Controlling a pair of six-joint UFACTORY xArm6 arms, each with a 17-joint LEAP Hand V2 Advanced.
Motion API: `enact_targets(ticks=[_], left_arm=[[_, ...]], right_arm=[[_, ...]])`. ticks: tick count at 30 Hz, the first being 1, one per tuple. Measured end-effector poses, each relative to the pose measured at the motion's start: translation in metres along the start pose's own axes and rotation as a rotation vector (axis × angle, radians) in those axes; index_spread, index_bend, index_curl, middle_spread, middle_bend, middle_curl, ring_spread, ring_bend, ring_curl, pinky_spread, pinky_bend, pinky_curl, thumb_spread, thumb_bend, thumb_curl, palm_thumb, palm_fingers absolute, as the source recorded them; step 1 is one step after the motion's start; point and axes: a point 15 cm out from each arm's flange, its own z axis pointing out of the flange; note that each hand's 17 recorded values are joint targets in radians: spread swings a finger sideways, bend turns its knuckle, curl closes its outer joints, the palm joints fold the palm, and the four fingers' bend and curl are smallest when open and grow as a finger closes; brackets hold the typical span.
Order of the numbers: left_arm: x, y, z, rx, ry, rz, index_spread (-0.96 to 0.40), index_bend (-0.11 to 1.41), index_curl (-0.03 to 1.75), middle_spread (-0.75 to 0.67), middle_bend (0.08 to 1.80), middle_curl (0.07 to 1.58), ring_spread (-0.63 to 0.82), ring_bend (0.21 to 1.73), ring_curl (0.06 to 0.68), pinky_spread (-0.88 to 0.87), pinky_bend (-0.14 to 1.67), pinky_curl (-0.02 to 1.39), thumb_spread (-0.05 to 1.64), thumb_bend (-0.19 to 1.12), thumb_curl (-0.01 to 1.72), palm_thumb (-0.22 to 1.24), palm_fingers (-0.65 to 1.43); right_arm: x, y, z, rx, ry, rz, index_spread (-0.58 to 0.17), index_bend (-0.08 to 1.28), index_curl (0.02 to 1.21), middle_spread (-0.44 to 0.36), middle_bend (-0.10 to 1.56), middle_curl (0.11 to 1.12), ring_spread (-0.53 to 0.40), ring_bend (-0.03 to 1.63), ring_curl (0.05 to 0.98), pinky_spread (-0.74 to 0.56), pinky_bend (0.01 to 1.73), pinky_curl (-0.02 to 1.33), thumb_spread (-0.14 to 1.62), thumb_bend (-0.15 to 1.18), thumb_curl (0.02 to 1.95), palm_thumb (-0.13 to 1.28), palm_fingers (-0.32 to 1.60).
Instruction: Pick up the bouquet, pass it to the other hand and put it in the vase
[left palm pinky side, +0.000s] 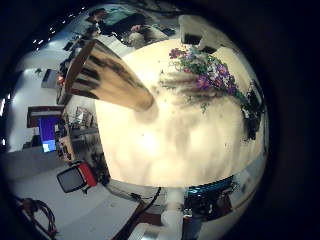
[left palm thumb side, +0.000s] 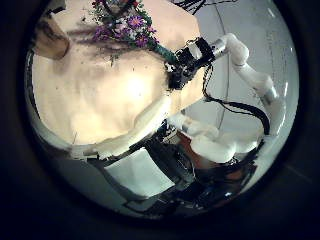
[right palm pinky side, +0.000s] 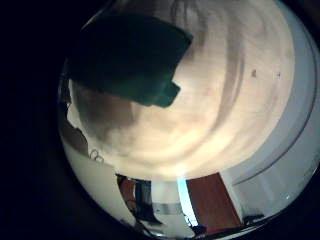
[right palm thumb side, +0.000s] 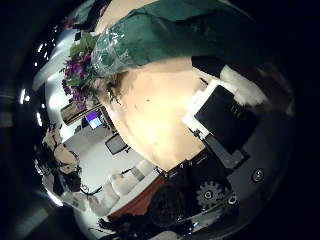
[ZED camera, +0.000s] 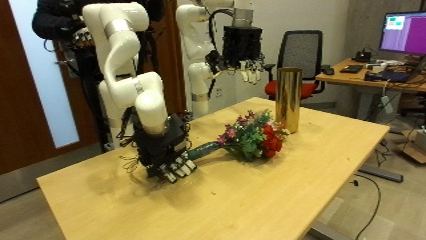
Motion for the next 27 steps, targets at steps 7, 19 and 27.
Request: enact_targets(ticks=[7, 19, 27], left_arm=[[-0.001, 0.001, -0.003, 0.004, 0.0, -0.003, -0.02, 0.18, 0.45, -0.01, 0.25, 0.45, 0.1, 0.61, 0.112, 0.0, 0.36, 0.3, 1.11, -0.02, 0.26, 0.3, 0.46], [-0.011, 0.003, -0.01, 0.018, 0.002, -0.019, -0.02, 0.19, 0.46, -0.02, 0.25, 0.45, 0.08, 0.61, 0.112, -0.02, 0.37, 0.3, 1.11, -0.02, 0.26, 0.3, 0.45], [-0.019, 0.004, -0.016, 0.036, 0.01, -0.04, -0.02, 0.19, 0.46, -0.01, 0.25, 0.45, 0.09, 0.61, 0.112, -0.02, 0.38, 0.3, 1.11, -0.02, 0.26, 0.3, 0.45]], right_arm=[[-0.003, 0.001, -0.028, 0.064, -0.016, 0.001, -0.367, 0.84, 0.84, -0.229, 1.08, 0.78, -0.259, 1.28, 0.558, -0.4, 1.25, 0.53, 0.84, 0.01, 0.55, 1.07, 1.22], [-0.005, -0.004, -0.122, 0.366, -0.196, 0.032, -0.301, 1.02, 0.98, -0.172, 1.28, 0.87, -0.209, 1.4, 0.669, -0.21, 1.37, 0.72, 0.67, 0.01, 0.75, 1.24, 1.1], [-0.037, 0.02, -0.171, 0.463, -0.385, -0.037, -0.279, 1.03, 0.98, -0.153, 1.3, 0.87, -0.199, 1.42, 0.682, -0.19, 1.32, 0.78, 0.58, 0.0, 0.84, 1.24, 1.1]])
